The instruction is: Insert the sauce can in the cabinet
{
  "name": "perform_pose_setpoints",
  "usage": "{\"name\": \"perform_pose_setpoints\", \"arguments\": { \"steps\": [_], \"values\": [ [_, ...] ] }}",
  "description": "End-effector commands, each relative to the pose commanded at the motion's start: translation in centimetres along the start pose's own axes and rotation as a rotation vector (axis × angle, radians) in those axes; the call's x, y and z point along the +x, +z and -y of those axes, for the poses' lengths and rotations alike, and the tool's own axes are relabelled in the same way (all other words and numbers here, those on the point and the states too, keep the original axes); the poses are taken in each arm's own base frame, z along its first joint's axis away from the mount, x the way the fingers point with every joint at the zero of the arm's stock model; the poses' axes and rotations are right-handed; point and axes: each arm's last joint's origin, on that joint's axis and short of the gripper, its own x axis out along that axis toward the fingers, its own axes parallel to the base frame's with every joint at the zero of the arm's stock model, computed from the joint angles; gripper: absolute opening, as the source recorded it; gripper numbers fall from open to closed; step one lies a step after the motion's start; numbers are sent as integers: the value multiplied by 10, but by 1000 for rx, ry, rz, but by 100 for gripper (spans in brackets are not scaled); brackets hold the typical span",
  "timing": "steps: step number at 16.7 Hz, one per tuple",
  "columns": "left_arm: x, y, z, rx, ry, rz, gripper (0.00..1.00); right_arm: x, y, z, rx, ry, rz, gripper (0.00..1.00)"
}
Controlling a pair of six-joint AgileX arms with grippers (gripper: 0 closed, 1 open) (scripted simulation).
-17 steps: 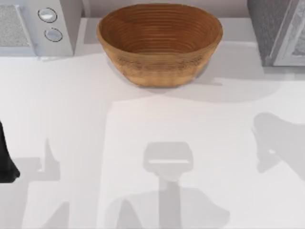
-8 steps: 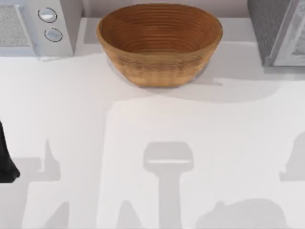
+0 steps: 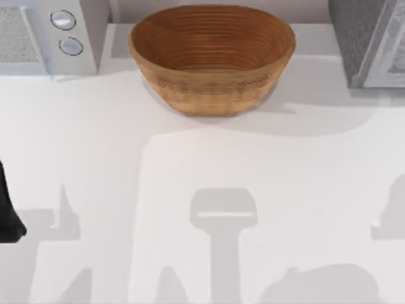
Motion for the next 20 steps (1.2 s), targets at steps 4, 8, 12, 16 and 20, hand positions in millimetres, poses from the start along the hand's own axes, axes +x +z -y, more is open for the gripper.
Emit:
{"name": "perform_pose_setpoints", "arguments": {
  "steps": [4,8,12,16,20],
  "values": [
    [0,0,0,0,0,0,100,2,47,-3,4,9,-26,0],
    [0,0,0,0,0,0,100,14,133,-7,15,1,-20,0],
    [0,0,0,0,0,0,100,41,229,-13,28,-21,-1,0],
    [0,0,0,0,0,0,100,79,306,-23,30,-38,14,0],
    [0,0,0,0,0,0,100,115,349,-36,18,-29,18,0]
  ]
}}
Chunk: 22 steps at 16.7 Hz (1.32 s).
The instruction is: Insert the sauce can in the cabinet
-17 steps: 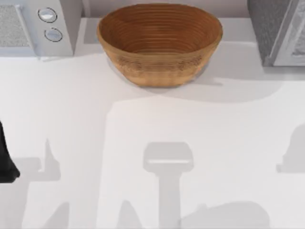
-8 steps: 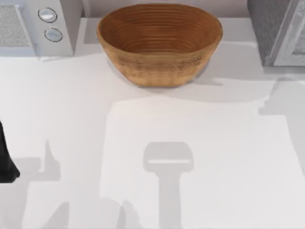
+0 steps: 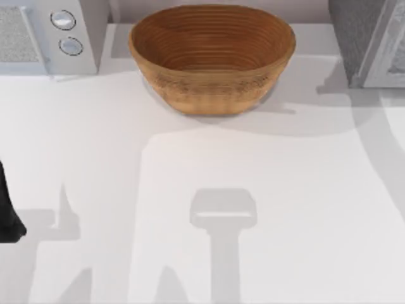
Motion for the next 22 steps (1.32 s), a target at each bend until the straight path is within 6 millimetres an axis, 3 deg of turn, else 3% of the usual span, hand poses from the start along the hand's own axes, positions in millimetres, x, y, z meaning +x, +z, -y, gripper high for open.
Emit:
{"name": "perform_pose_setpoints", "arguments": {
  "steps": [4,10,12,14,19,22],
  "values": [
    [0,0,0,0,0,0,100,21,14,-11,-16,21,-8,0],
    [0,0,0,0,0,0,100,23,14,-11,-16,21,-10,0],
    [0,0,0,0,0,0,100,32,16,-12,-17,26,-6,0],
    [0,0,0,0,0,0,100,55,16,-13,-16,24,-10,0],
    [0,0,0,0,0,0,100,137,0,-17,-23,17,-33,0],
    [0,0,0,0,0,0,100,166,-7,-14,-20,19,-17,0]
  ]
}}
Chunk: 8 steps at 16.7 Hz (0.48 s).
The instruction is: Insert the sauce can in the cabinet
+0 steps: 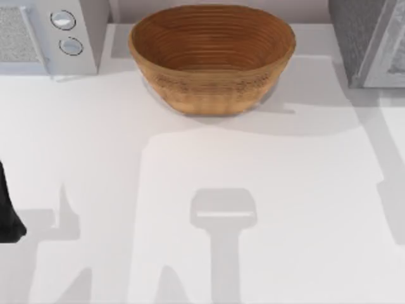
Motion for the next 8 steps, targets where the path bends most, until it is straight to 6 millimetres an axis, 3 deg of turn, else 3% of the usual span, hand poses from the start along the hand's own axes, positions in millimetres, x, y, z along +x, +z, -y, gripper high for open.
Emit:
{"name": "perform_pose_setpoints", "arguments": {
  "steps": [5,8],
  "values": [
    [0,0,0,0,0,0,100,6,-1,2,4,2,7,0],
    [0,0,0,0,0,0,100,6,-1,2,4,2,7,23]
  ]
}}
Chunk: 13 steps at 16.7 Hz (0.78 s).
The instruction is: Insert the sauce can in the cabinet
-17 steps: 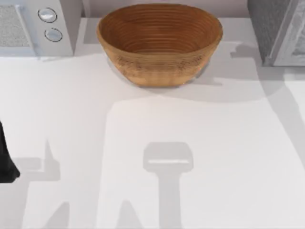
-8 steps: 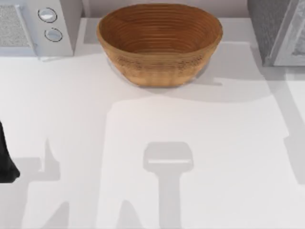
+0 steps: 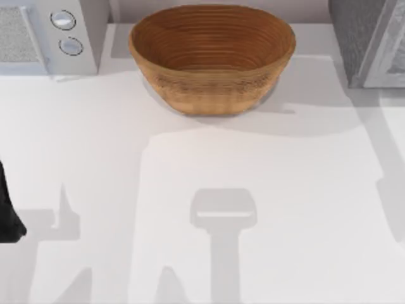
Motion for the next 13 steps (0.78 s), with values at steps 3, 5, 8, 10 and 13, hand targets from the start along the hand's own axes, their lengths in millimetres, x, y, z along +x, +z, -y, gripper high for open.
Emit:
{"name": "perform_pose_setpoints", "arguments": {
  "steps": [3,5,8,10,13],
  "values": [
    [0,0,0,0,0,0,100,0,0,0,0,0,0,45],
    [0,0,0,0,0,0,100,0,0,0,0,0,0,60],
    [0,0,0,0,0,0,100,0,0,0,0,0,0,83],
    [0,0,0,0,0,0,100,0,0,0,0,0,0,98],
    [0,0,0,0,0,0,100,0,0,0,0,0,0,100]
  ]
}}
